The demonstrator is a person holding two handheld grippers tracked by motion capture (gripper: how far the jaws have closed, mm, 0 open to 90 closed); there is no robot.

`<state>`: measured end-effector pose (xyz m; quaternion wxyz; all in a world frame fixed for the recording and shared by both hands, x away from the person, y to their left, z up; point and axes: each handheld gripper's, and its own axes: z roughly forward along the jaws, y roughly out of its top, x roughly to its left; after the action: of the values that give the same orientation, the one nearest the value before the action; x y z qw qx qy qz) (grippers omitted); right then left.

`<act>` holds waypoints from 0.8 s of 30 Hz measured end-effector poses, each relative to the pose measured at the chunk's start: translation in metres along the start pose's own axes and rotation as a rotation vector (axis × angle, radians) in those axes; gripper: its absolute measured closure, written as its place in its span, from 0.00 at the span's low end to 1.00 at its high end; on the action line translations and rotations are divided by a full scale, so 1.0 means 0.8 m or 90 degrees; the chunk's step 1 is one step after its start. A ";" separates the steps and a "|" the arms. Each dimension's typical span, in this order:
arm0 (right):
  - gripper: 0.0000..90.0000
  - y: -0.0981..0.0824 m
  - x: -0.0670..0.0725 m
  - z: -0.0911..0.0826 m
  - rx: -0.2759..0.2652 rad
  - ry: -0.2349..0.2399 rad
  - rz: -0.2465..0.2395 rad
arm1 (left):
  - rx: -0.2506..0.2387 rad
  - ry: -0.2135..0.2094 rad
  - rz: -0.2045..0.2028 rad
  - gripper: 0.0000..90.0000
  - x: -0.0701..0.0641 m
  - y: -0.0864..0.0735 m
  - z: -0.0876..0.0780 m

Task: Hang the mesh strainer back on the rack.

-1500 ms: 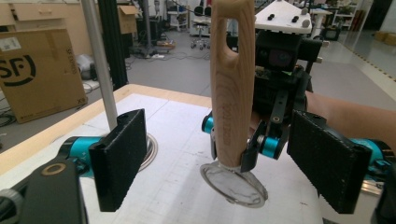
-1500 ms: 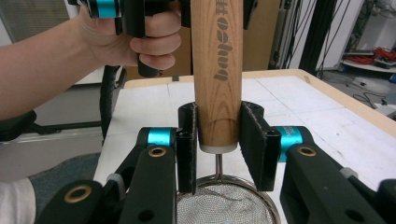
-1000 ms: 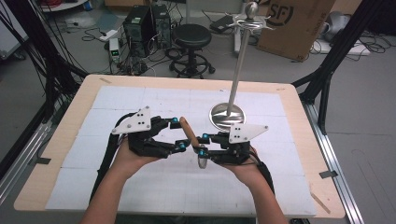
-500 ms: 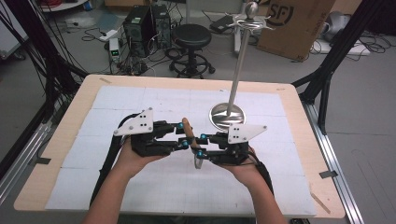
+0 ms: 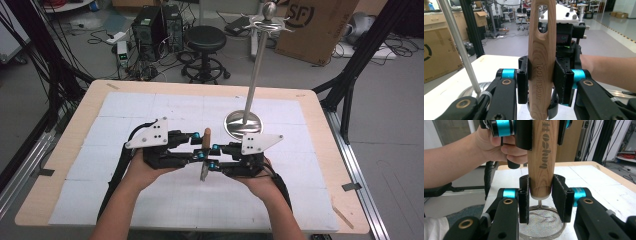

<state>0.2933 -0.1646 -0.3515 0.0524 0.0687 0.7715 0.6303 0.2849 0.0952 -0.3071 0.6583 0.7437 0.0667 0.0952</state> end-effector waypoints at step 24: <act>0.41 -0.060 0.003 -0.064 0.029 -0.140 0.080 | 0.010 0.056 -0.023 0.75 0.022 -0.001 -0.023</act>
<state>0.2805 -0.2232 -0.3886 0.0953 0.1865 0.7693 0.6036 0.2977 0.1169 -0.3052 0.6508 0.7424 0.1098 0.1152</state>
